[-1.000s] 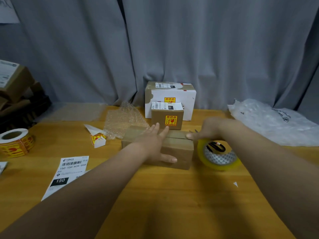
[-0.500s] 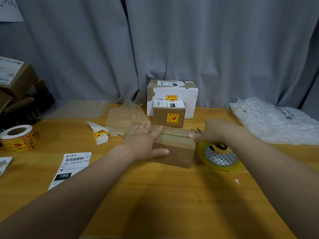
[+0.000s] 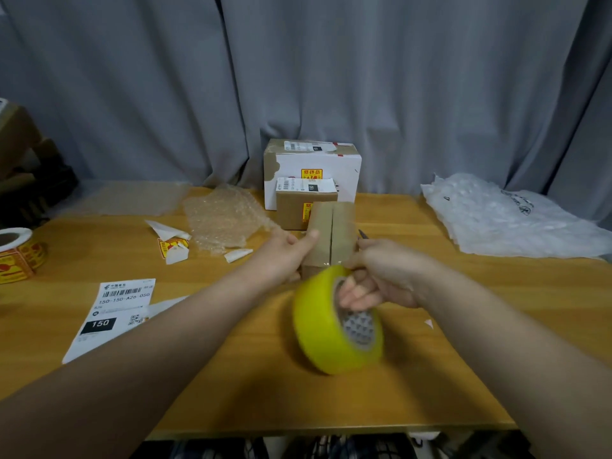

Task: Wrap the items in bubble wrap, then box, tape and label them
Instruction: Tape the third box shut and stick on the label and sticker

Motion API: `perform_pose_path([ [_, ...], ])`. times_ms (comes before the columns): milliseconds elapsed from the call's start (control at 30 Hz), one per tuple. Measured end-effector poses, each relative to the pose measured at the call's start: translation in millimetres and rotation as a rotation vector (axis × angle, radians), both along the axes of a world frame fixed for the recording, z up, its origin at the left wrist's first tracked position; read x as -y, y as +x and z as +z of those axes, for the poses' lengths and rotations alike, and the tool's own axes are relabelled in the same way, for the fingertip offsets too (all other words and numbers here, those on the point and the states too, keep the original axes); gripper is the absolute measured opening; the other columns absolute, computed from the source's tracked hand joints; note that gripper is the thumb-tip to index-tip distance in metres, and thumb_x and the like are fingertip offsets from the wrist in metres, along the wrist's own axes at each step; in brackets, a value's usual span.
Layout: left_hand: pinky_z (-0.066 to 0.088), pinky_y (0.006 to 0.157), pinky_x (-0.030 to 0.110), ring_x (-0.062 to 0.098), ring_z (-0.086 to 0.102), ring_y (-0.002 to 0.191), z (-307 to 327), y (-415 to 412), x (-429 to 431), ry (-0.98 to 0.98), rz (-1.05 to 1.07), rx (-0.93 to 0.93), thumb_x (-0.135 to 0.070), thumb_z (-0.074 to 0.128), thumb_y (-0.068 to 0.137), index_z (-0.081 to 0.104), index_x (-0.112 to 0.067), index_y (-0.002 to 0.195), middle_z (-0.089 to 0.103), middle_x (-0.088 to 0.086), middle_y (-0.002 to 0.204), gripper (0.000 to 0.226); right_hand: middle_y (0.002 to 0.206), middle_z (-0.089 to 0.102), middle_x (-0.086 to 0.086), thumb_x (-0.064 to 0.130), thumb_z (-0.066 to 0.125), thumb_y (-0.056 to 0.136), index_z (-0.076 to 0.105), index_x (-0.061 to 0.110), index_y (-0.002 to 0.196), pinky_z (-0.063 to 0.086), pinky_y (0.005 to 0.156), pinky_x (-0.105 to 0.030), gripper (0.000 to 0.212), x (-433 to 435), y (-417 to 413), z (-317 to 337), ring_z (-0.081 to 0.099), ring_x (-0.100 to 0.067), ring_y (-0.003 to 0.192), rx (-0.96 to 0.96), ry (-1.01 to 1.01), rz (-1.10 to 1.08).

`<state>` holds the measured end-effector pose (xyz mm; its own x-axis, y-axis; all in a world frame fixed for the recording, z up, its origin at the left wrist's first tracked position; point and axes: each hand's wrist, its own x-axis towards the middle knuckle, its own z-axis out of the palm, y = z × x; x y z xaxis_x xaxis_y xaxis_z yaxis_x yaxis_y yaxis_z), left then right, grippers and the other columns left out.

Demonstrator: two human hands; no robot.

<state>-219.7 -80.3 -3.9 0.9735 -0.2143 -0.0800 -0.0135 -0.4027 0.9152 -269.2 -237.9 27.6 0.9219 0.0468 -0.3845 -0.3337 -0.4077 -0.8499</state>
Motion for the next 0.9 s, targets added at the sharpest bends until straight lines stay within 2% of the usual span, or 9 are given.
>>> perform_pose_path([
  [133,0.048,0.084,0.033,0.017,0.058,0.097,11,-14,-14,0.139,-0.059,-0.118,-0.069,0.054,0.078,0.054,-0.016,0.107,0.062,-0.001,0.107,0.061,0.055,0.066,-0.016,0.007,0.034,0.101,0.04,-0.002,0.118,0.053,0.042,-0.025,0.02,-17,-1,-7,0.066,-0.021,0.047,0.029,0.174,-0.085],
  [267,0.053,0.075,0.032,0.02,0.066,0.093,11,-36,-24,0.069,-0.198,-0.31,-0.057,0.066,0.076,0.064,-0.022,0.107,0.072,0.001,0.096,0.047,0.052,0.064,-0.011,0.009,0.043,0.099,0.042,-0.001,0.125,0.049,0.039,-0.023,0.028,-20,-3,-9,0.061,-0.017,0.041,0.041,0.183,-0.124],
  [333,0.055,0.084,0.036,0.019,0.069,0.09,10,-37,-25,-0.005,-0.185,-0.251,-0.043,0.075,0.07,0.069,-0.021,0.102,0.074,0.001,0.092,0.038,0.059,0.065,-0.007,0.017,0.052,0.095,0.038,0.012,0.135,0.044,0.04,-0.023,0.042,-15,4,-8,0.059,-0.016,0.042,0.212,-0.214,-0.078],
  [400,0.055,0.07,0.02,0.012,0.068,0.078,17,-35,-27,0.017,-0.153,-0.152,-0.031,0.074,0.075,0.068,-0.021,0.095,0.072,-0.002,0.086,0.024,0.088,0.067,-0.003,0.035,0.053,0.091,0.041,0.025,0.14,0.051,0.063,-0.031,0.051,-8,19,-7,0.067,-0.02,0.08,0.556,-0.751,-0.037],
  [467,0.05,0.059,0.015,0.006,0.062,0.074,28,-31,-31,0.161,-0.156,-0.021,-0.027,0.072,0.078,0.064,-0.024,0.093,0.066,-0.007,0.084,0.017,0.124,0.059,-0.003,0.049,0.041,0.093,0.047,0.026,0.14,0.043,0.096,-0.039,0.053,-6,35,-12,0.051,-0.025,0.121,0.748,-0.866,0.116],
  [533,0.047,0.066,0.02,0.01,0.058,0.083,36,-25,-37,0.386,-0.167,0.114,-0.031,0.071,0.078,0.059,-0.023,0.107,0.062,-0.005,0.096,0.032,0.149,0.039,-0.001,0.049,0.027,0.1,0.041,0.028,0.144,0.019,0.116,-0.04,0.05,-10,50,-23,0.028,-0.023,0.141,0.675,-0.736,0.319],
  [633,0.042,0.067,0.025,0.015,0.053,0.094,45,-17,-50,0.68,-0.17,0.281,-0.037,0.067,0.079,0.046,-0.025,0.129,0.057,-0.001,0.111,0.056,0.161,0.009,0.008,0.051,0.009,0.101,0.02,0.041,0.15,-0.01,0.118,-0.042,0.052,-23,61,-41,0.001,-0.011,0.148,0.507,-0.797,0.35],
  [800,0.036,0.056,0.022,0.005,0.048,0.07,42,-17,-65,0.766,-0.279,0.379,-0.037,0.063,0.083,0.043,-0.032,0.126,0.051,-0.008,0.086,0.048,0.161,0.003,0.007,0.053,0.005,0.1,0.014,0.041,0.151,-0.012,0.116,-0.045,0.054,-33,68,-47,-0.002,-0.011,0.148,0.51,-0.831,0.266],
  [900,0.04,0.069,0.027,0.013,0.047,0.086,43,-15,-66,0.912,-0.325,0.359,-0.04,0.059,0.085,0.048,-0.033,0.126,0.052,-0.004,0.098,0.043,0.161,0.002,0.007,0.052,0.005,0.1,0.013,0.04,0.151,-0.011,0.116,-0.044,0.053,-31,68,-47,-0.001,-0.01,0.148,0.498,-0.839,0.257],
])
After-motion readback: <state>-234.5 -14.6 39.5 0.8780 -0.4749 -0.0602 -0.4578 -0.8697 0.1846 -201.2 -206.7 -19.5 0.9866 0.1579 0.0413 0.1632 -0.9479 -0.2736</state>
